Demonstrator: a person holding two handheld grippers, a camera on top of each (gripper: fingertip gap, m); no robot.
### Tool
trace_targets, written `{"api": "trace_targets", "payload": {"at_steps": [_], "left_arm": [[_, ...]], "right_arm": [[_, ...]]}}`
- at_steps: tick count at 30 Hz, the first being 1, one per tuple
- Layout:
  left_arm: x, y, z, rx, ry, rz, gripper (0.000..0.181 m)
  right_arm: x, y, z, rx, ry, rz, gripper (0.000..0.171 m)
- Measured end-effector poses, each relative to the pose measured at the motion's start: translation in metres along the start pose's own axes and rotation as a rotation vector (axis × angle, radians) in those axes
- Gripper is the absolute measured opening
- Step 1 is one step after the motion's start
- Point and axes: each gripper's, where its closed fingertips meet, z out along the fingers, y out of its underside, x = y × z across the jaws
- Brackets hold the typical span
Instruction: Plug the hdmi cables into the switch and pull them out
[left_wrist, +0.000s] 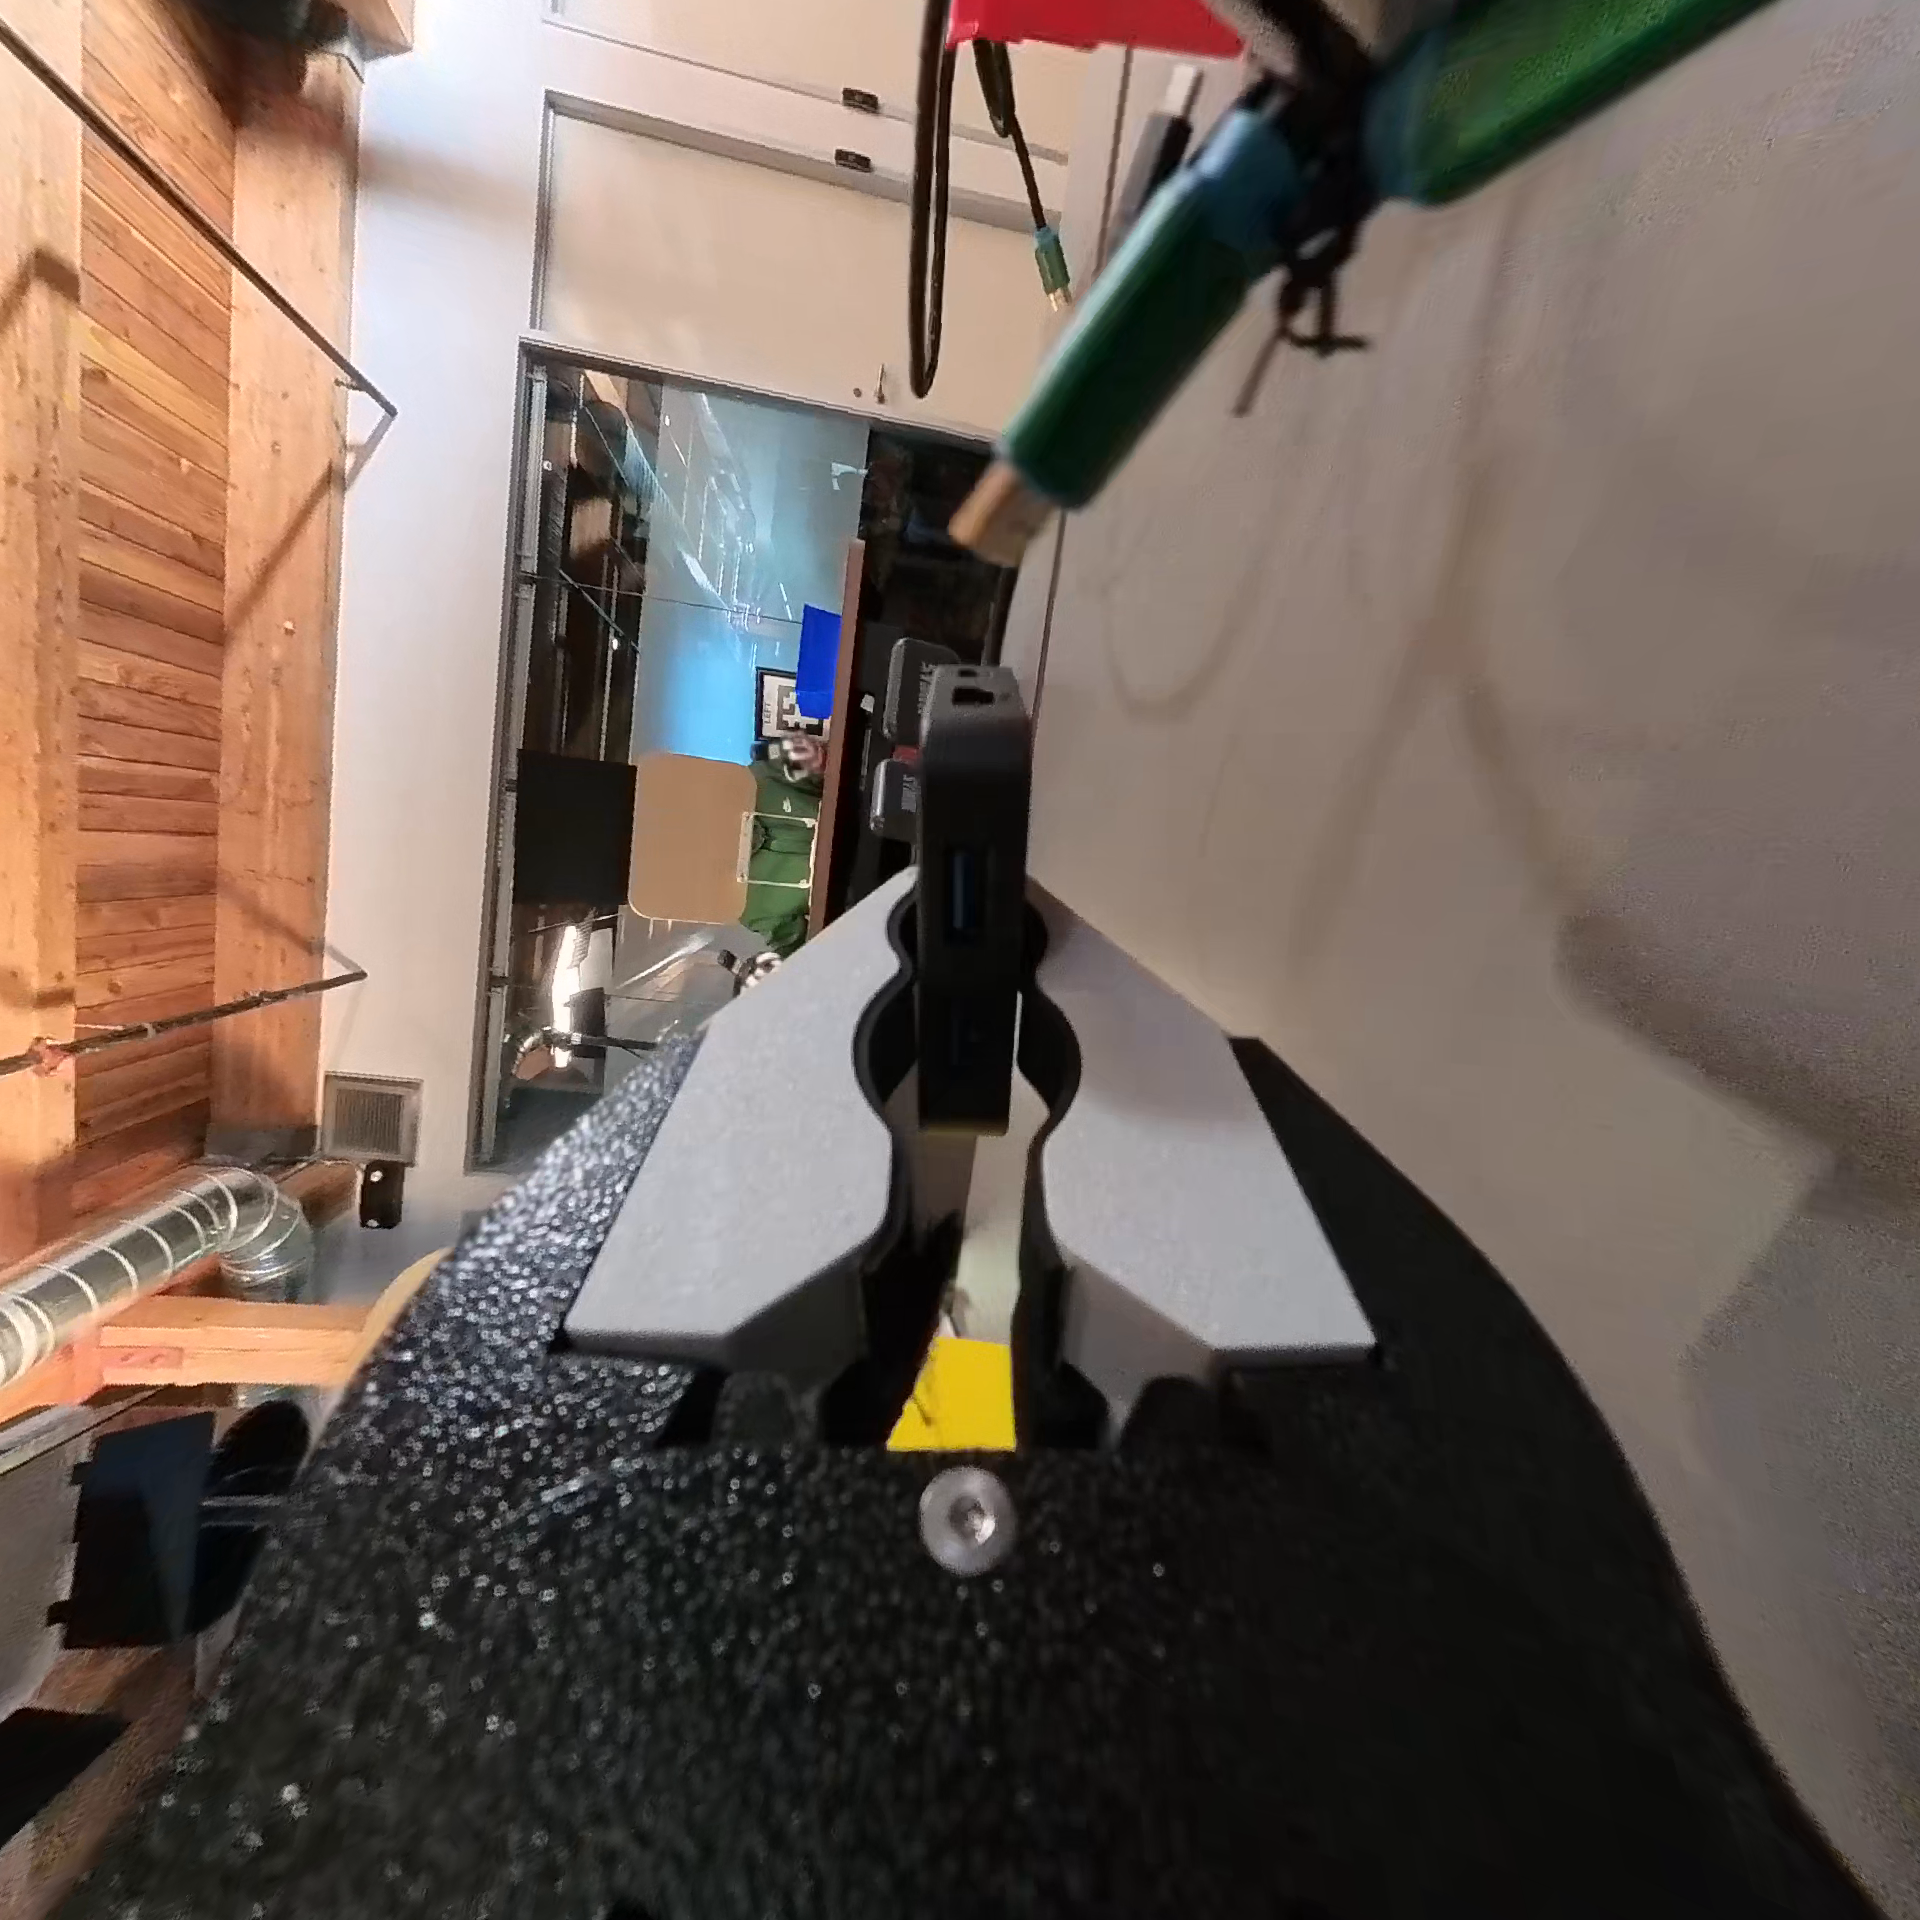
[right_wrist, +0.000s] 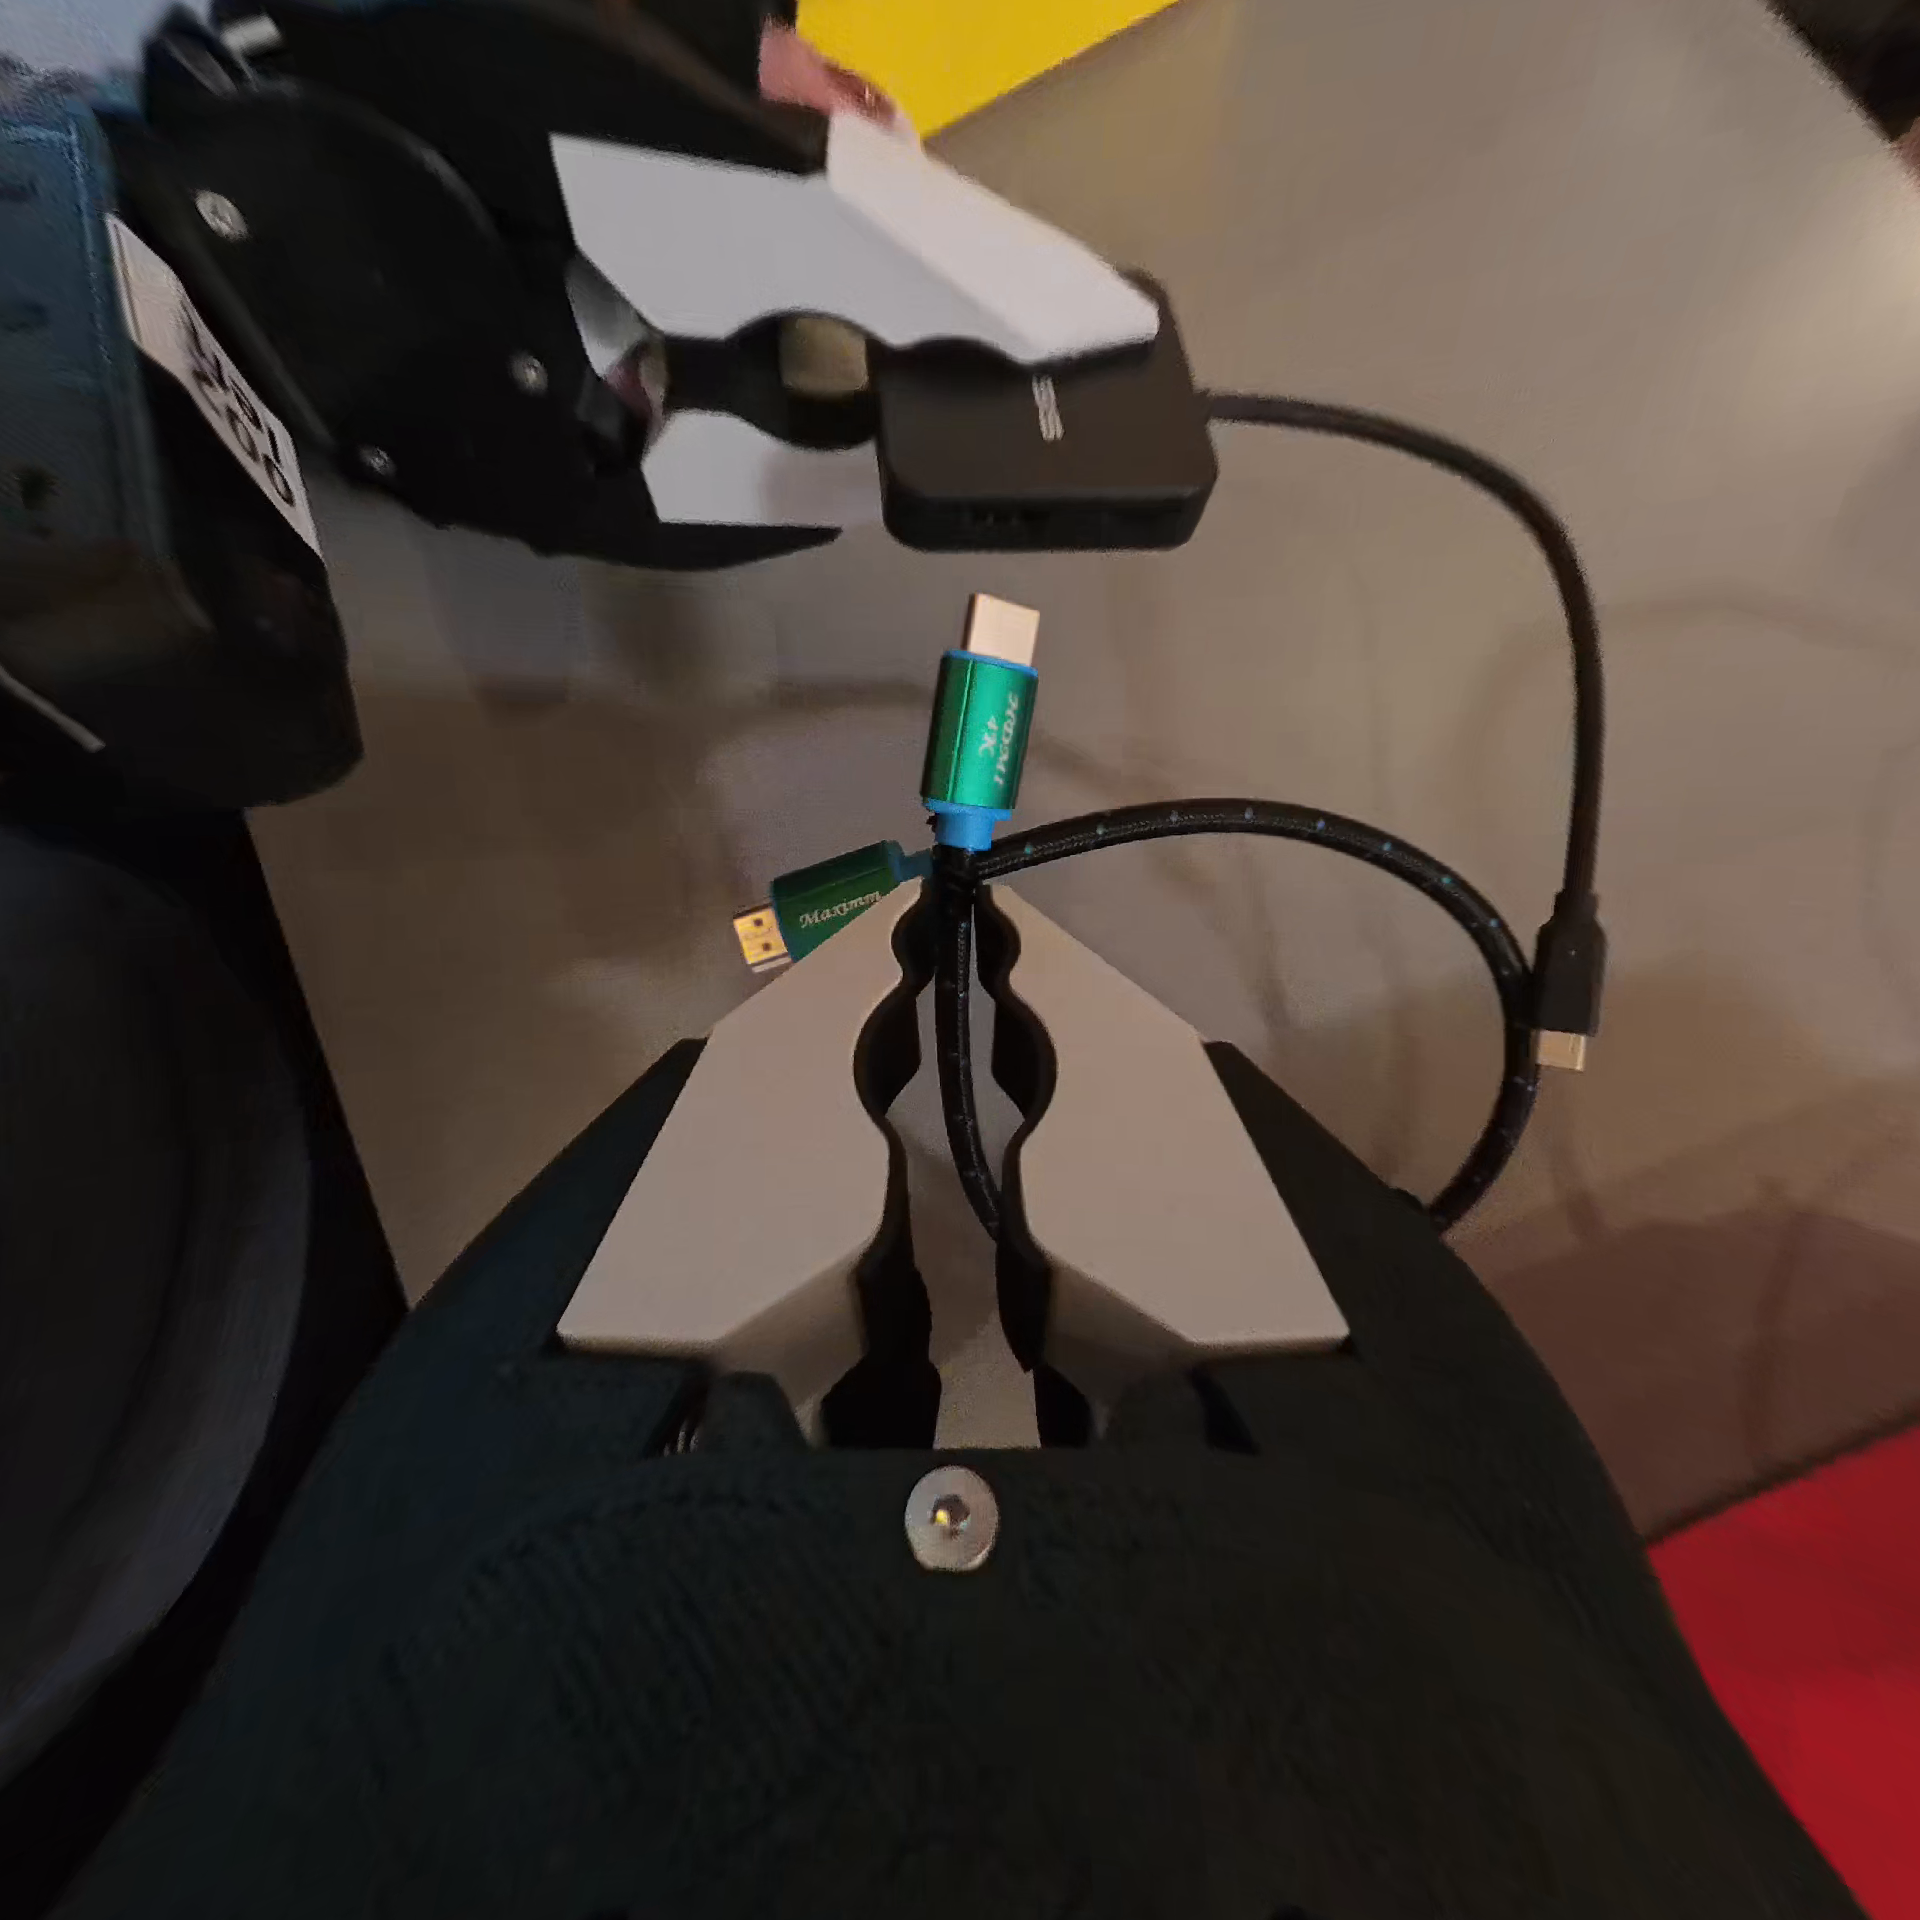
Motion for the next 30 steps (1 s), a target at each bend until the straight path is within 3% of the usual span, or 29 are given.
{"api": "trace_targets", "payload": {"at_steps": [10,30], "left_arm": [[0.002,-0.019,-0.006,0.081,-0.069,0.154,0.011],[0.043,-0.022,-0.002,0.093,0.141,0.195,0.011]], "right_arm": [[-0.006,0.006,-0.004,-0.199,0.15,-0.112,0.005],[-0.005,0.031,0.013,-0.408,0.191,-0.26,0.005]]}}
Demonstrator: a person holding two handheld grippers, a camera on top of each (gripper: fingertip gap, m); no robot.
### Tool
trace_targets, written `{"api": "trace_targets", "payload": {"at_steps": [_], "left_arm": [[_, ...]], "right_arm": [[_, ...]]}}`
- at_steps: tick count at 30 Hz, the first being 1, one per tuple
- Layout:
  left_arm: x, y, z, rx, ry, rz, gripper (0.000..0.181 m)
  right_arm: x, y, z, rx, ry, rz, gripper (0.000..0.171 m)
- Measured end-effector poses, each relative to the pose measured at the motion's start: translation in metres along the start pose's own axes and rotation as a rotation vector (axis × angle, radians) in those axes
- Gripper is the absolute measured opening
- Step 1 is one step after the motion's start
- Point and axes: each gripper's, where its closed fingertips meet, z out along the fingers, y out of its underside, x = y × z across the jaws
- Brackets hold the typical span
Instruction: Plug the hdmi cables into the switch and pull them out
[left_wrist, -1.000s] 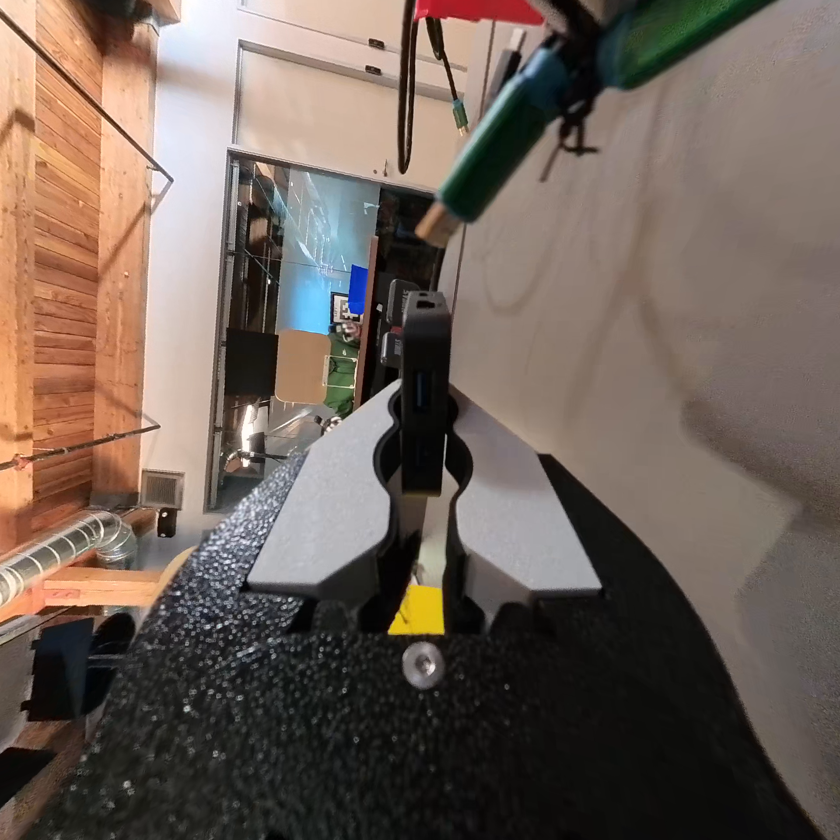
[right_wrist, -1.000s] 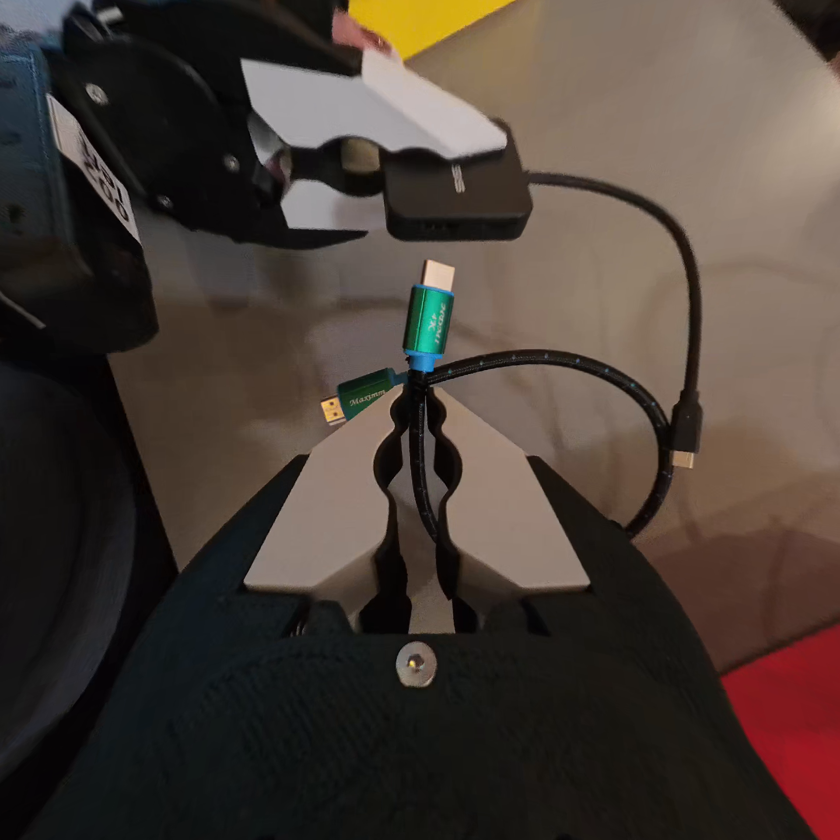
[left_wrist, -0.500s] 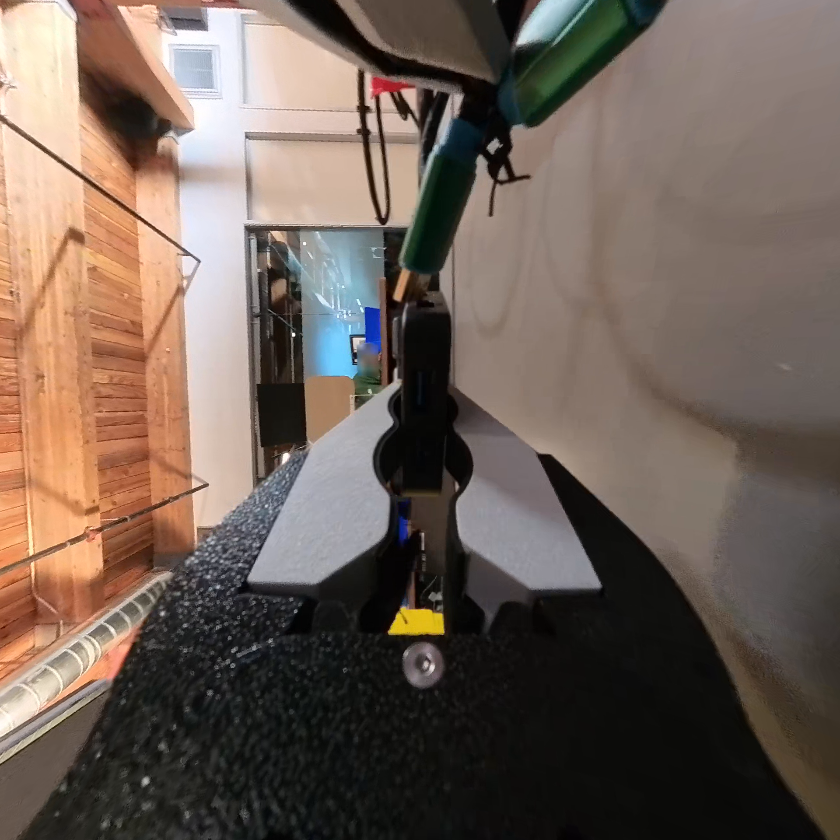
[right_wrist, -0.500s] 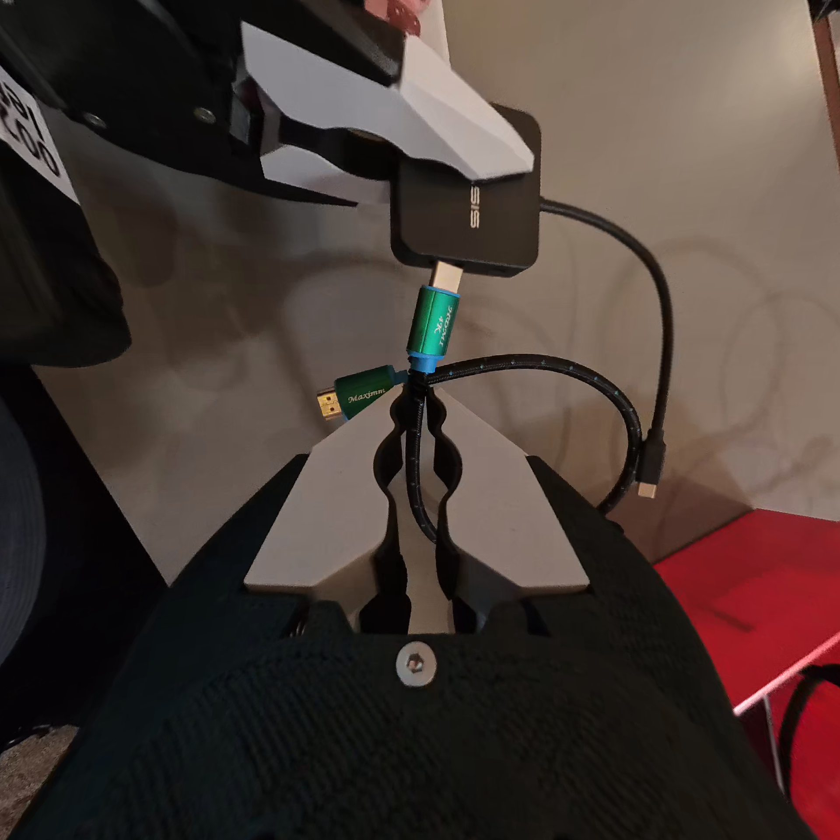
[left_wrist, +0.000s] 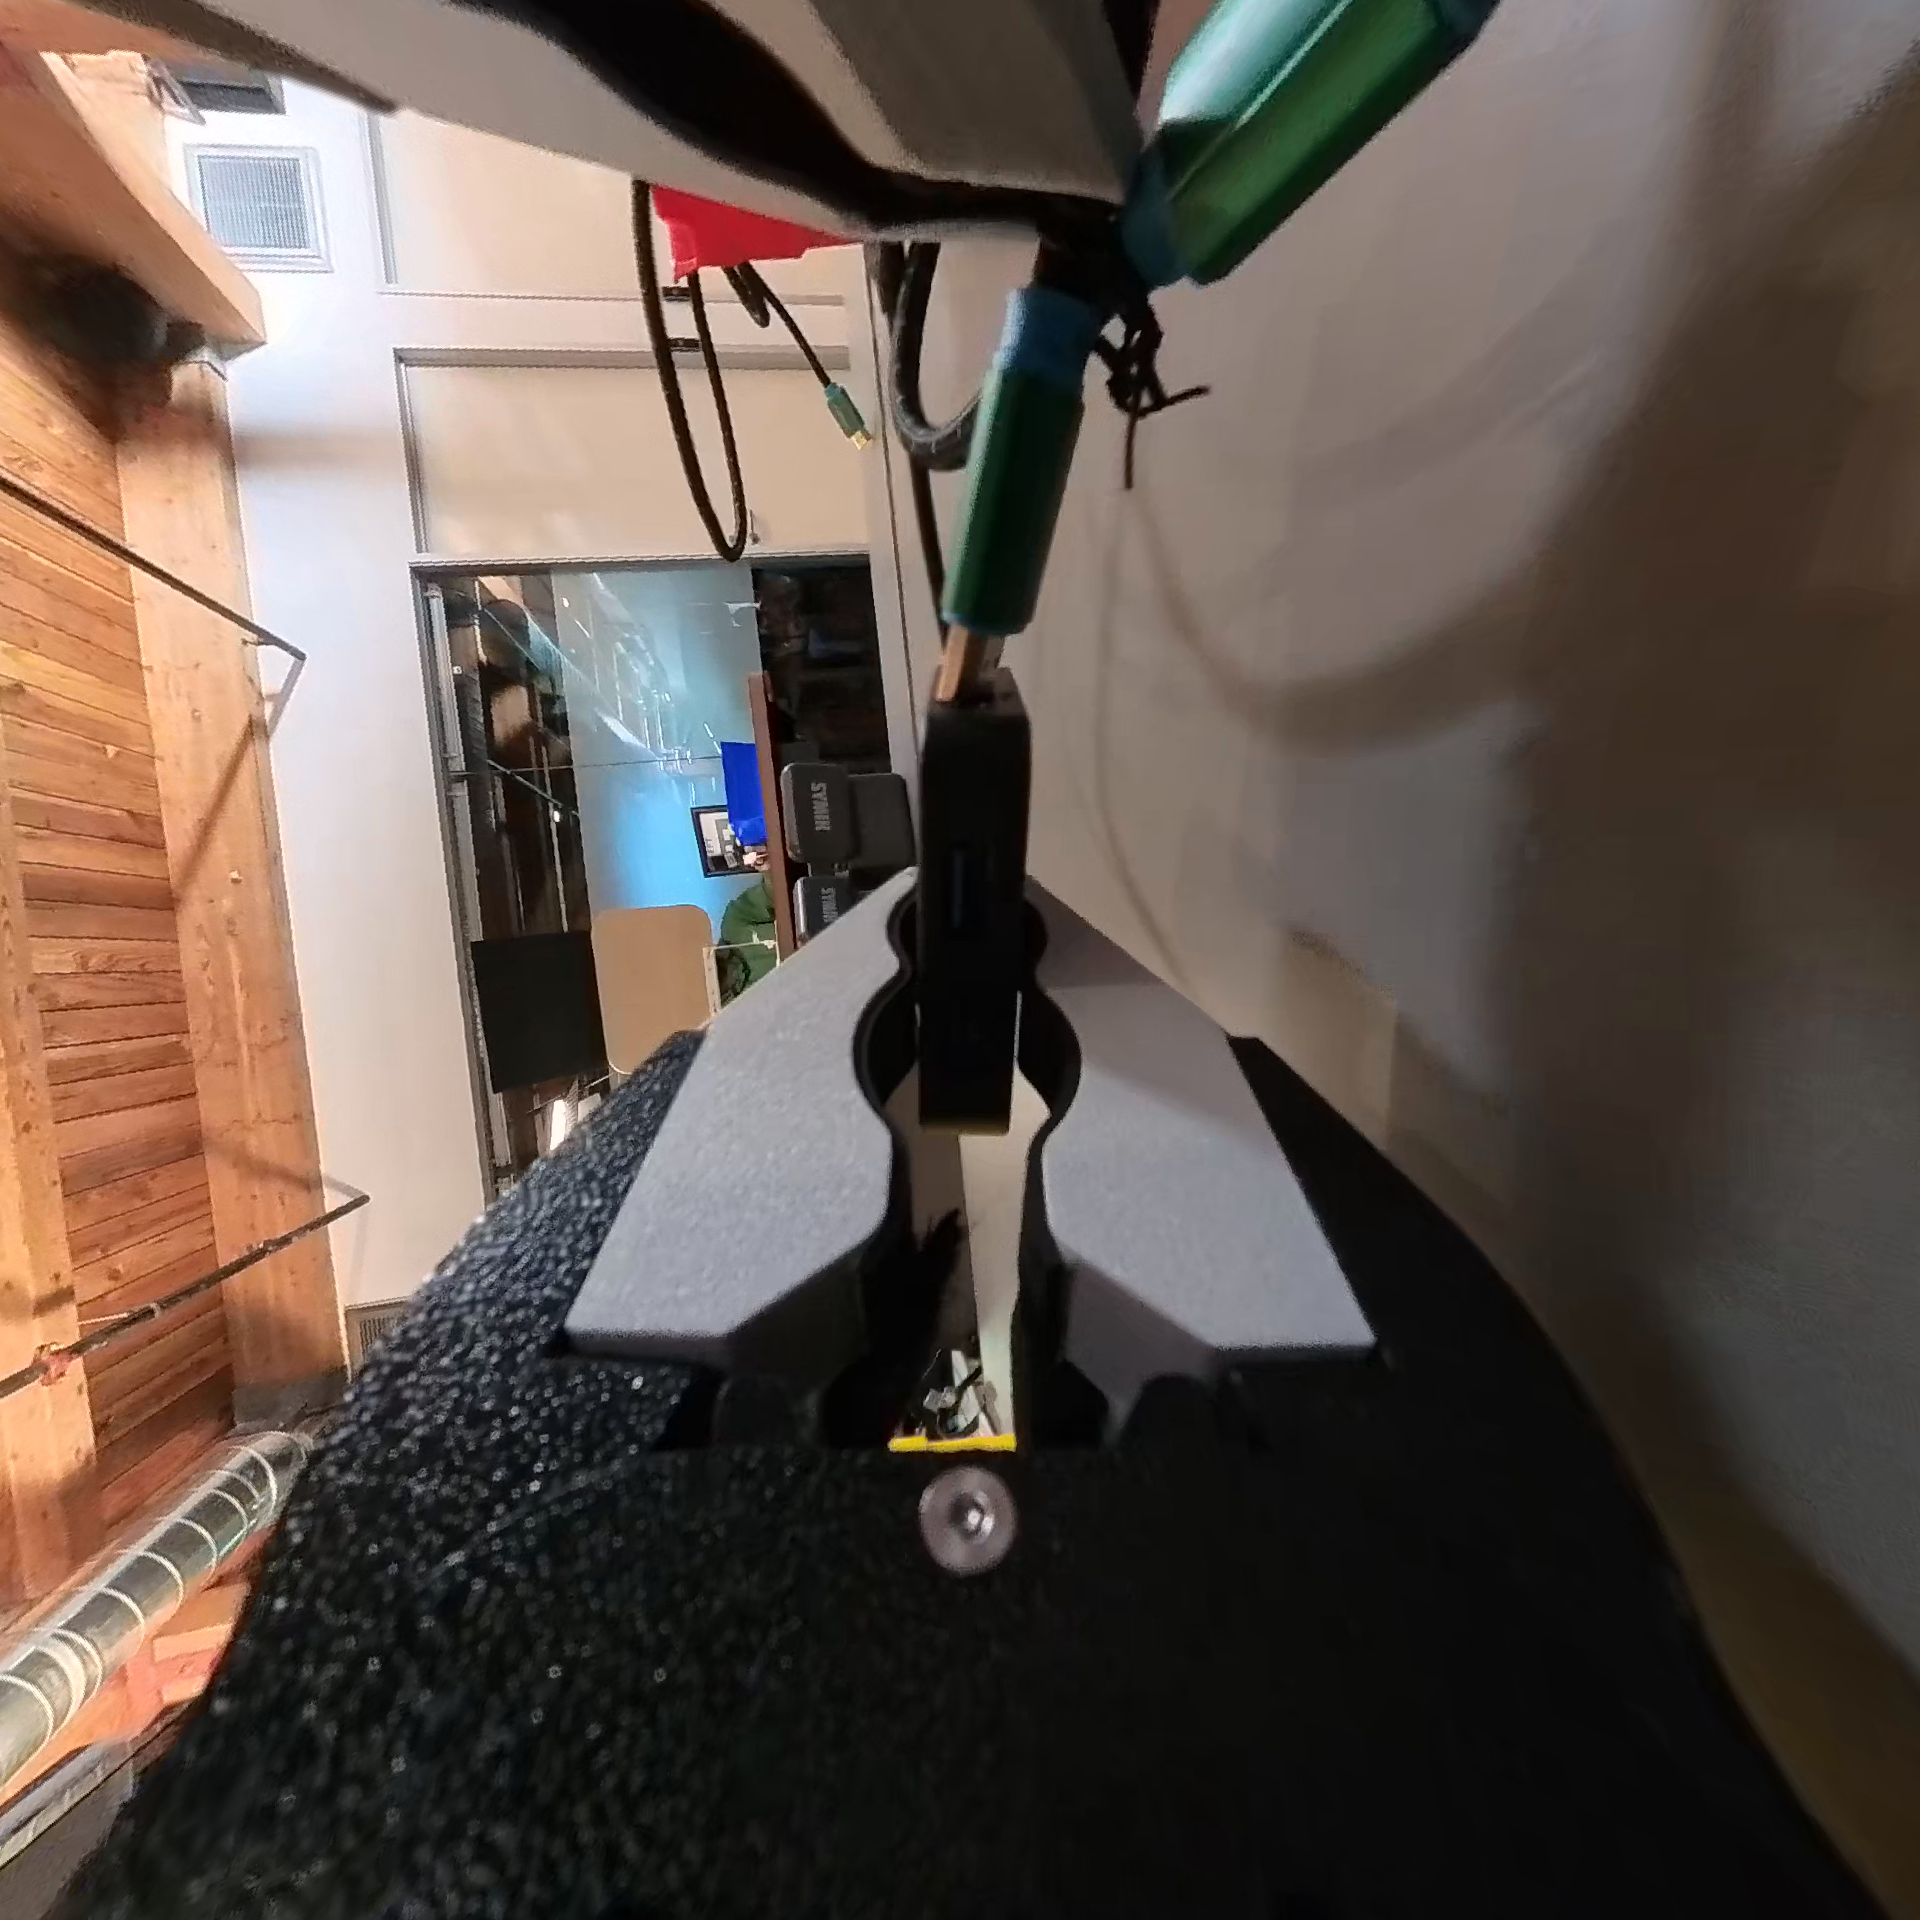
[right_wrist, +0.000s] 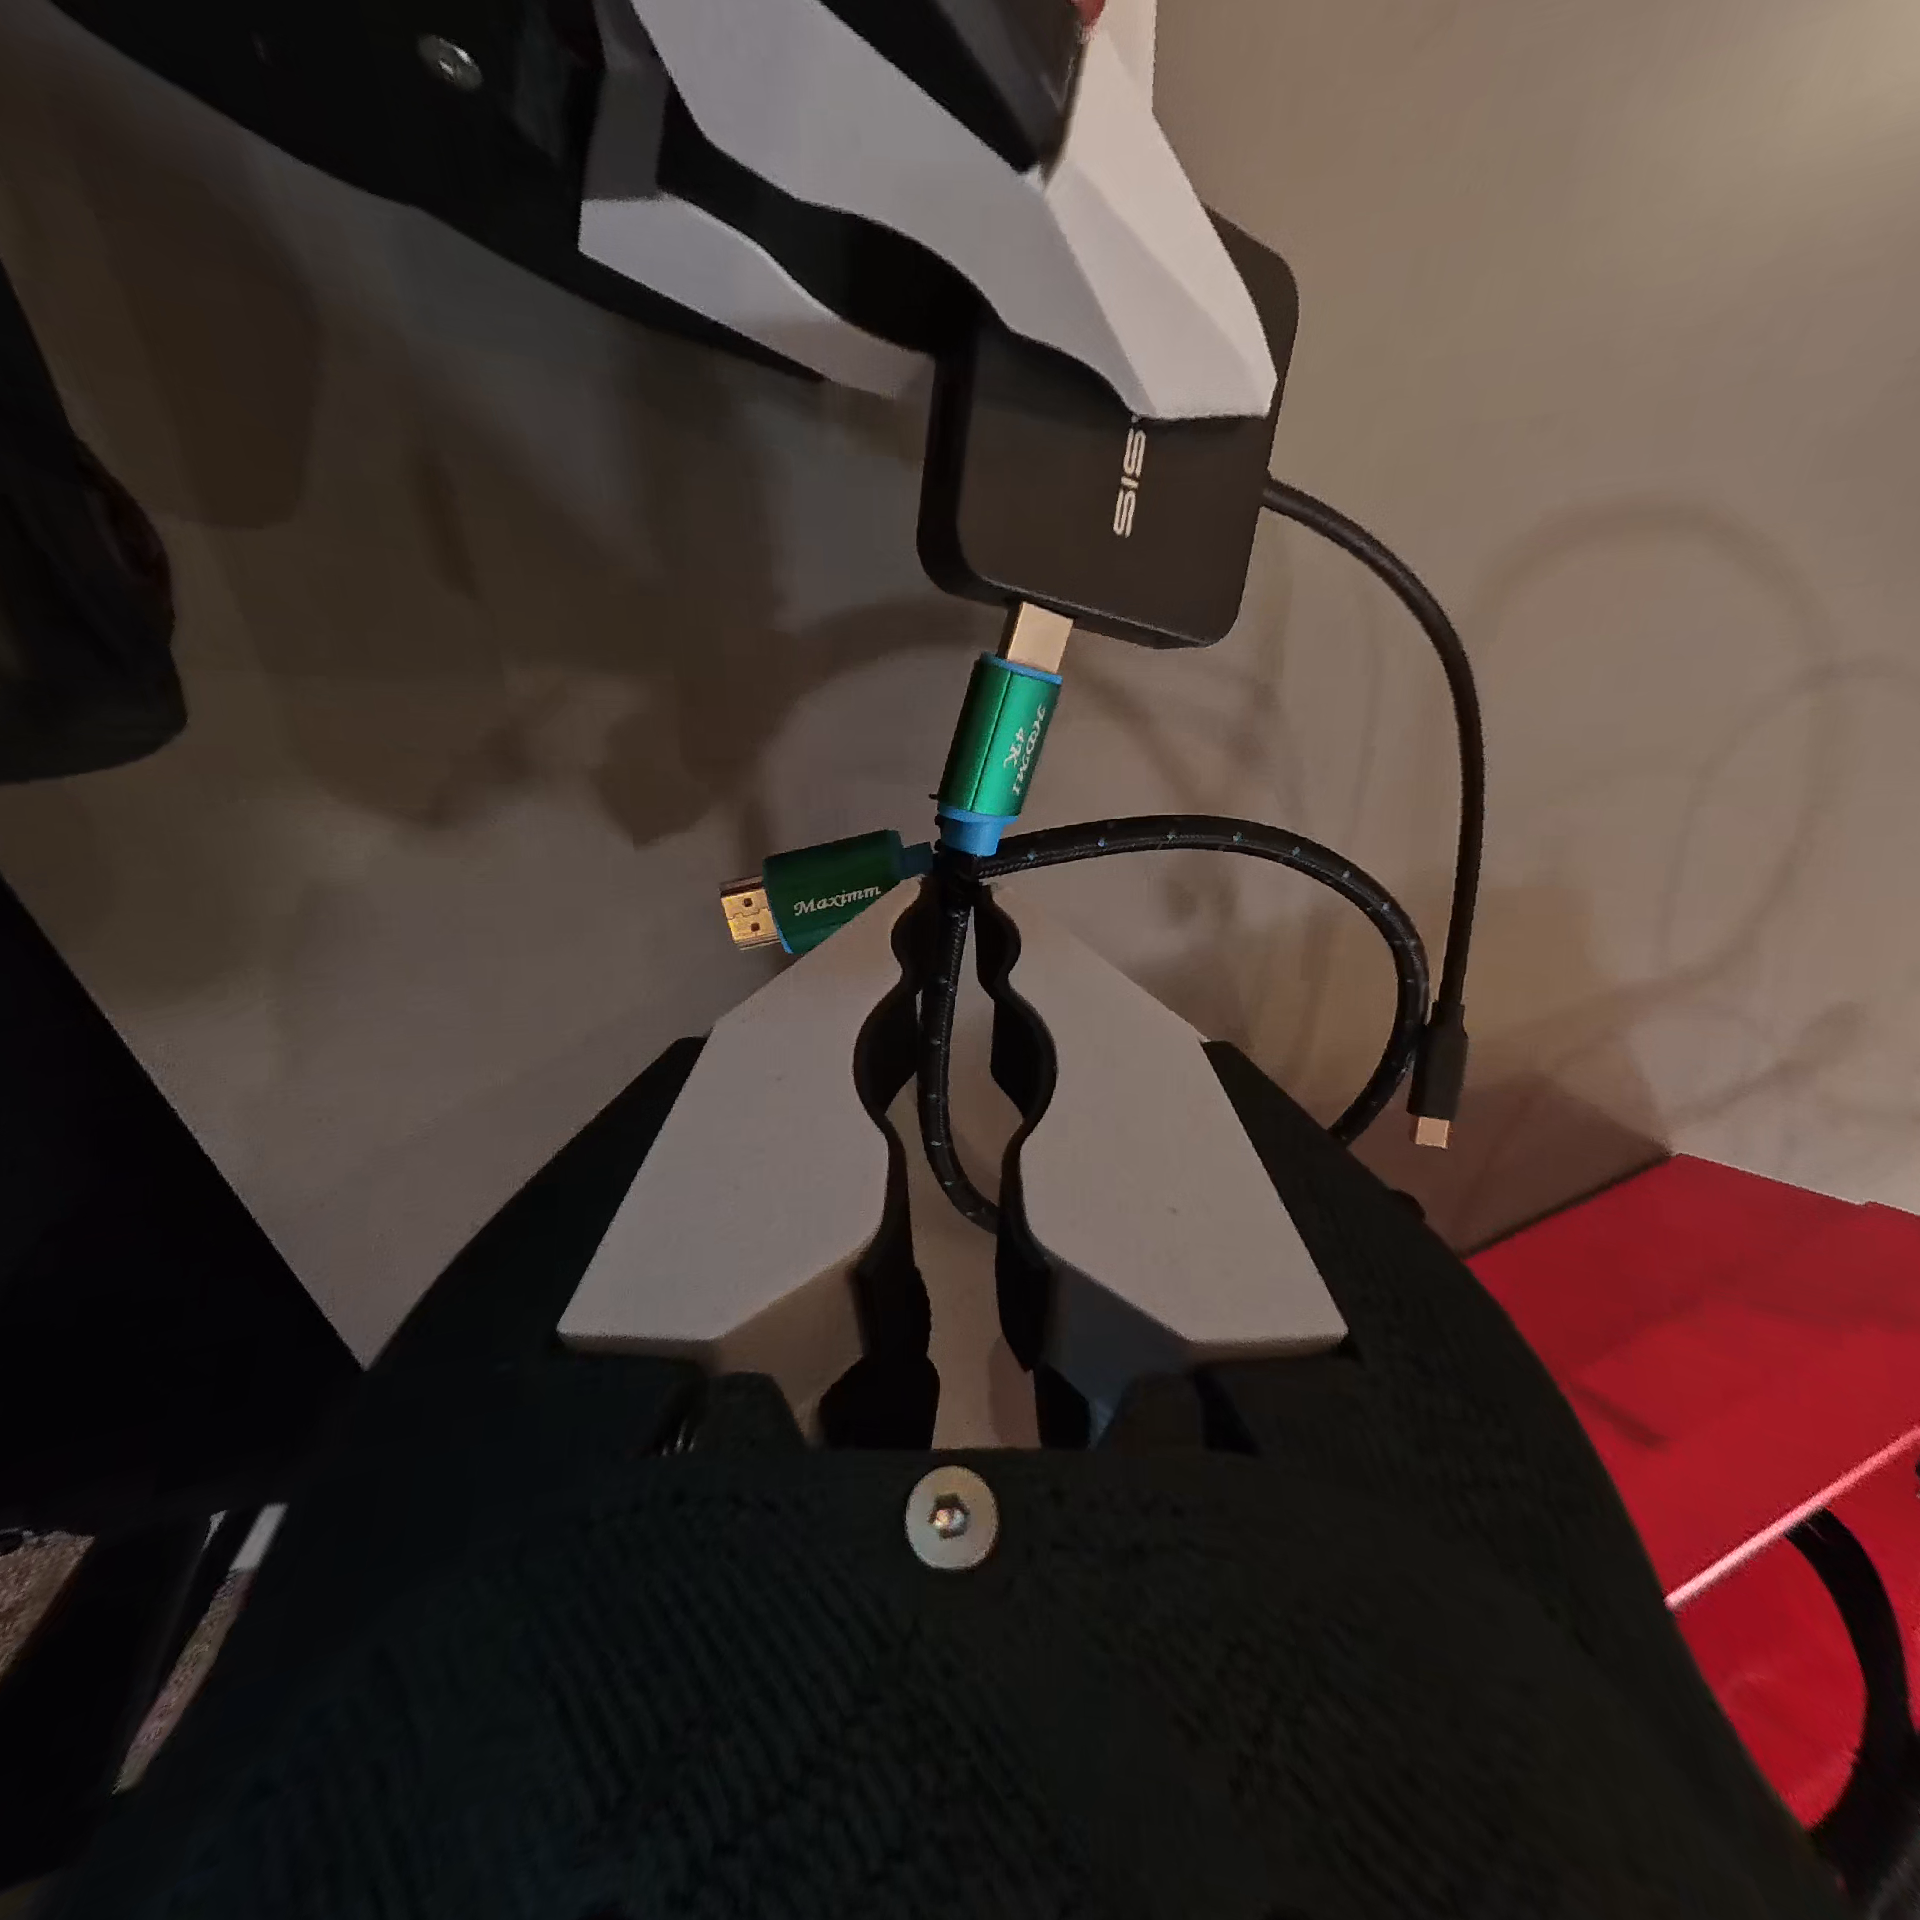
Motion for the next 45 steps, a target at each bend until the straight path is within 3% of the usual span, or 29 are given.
{"api": "trace_targets", "payload": {"at_steps": [12,20,30,37,39,41,45], "left_arm": [[0.017,-0.003,0.002,-0.013,0.096,0.013,0.01],[0.029,-0.005,0.004,-0.026,0.167,-0.062,0.011],[0.032,0.002,0.005,-0.188,0.151,0.001,0.01],[0.033,0.005,0.005,-0.198,0.155,-0.009,0.011],[0.033,0.005,0.005,-0.191,0.158,-0.015,0.011],[0.033,0.005,0.005,-0.184,0.158,-0.014,0.011],[0.033,0.005,0.005,-0.176,0.163,-0.027,0.011]], "right_arm": [[0.001,0.007,0.009,0.001,0.031,-0.026,0.005],[-0.006,0.004,0.011,0.144,-0.122,0.182,0.004],[-0.019,-0.011,0.016,0.287,-0.19,0.313,0.004],[-0.019,-0.014,0.017,0.39,-0.236,0.435,0.006],[-0.018,-0.014,0.017,0.394,-0.209,0.394,0.008],[-0.012,-0.013,0.018,0.388,-0.164,0.366,0.025],[-0.012,-0.017,0.018,0.404,-0.197,0.311,0.03]]}}
